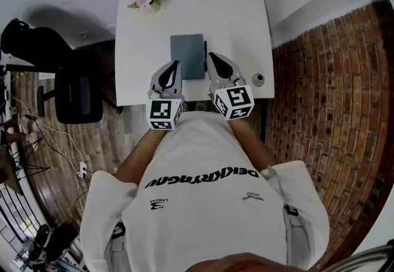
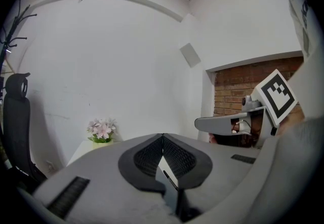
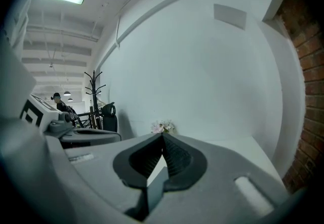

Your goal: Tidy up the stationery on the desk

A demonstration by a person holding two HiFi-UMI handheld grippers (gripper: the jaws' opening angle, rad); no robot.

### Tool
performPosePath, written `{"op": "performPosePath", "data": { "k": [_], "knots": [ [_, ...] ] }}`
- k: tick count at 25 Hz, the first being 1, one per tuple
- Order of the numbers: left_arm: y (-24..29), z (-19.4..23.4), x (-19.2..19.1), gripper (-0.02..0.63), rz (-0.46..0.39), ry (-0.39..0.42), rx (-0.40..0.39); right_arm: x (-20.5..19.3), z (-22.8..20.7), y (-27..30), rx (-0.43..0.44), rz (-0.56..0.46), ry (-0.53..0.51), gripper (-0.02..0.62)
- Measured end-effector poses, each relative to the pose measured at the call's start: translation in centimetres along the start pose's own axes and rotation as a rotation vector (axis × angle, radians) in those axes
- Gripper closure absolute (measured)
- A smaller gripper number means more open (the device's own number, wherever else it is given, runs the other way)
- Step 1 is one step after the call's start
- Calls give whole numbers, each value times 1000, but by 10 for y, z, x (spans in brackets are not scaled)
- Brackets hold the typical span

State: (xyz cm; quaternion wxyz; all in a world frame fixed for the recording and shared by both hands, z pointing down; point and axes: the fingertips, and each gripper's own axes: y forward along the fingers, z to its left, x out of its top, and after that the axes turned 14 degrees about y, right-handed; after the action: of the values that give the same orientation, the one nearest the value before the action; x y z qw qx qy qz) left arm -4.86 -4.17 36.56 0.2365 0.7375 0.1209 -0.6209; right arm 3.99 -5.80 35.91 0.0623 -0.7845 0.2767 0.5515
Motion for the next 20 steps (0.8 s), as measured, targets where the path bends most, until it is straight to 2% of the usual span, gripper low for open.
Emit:
{"op": "performPosePath", "data": {
  "k": [20],
  "knots": [
    [3, -5, 2, 607, 1, 6, 8, 0, -11, -6, -9, 2, -1, 598]
  ]
}}
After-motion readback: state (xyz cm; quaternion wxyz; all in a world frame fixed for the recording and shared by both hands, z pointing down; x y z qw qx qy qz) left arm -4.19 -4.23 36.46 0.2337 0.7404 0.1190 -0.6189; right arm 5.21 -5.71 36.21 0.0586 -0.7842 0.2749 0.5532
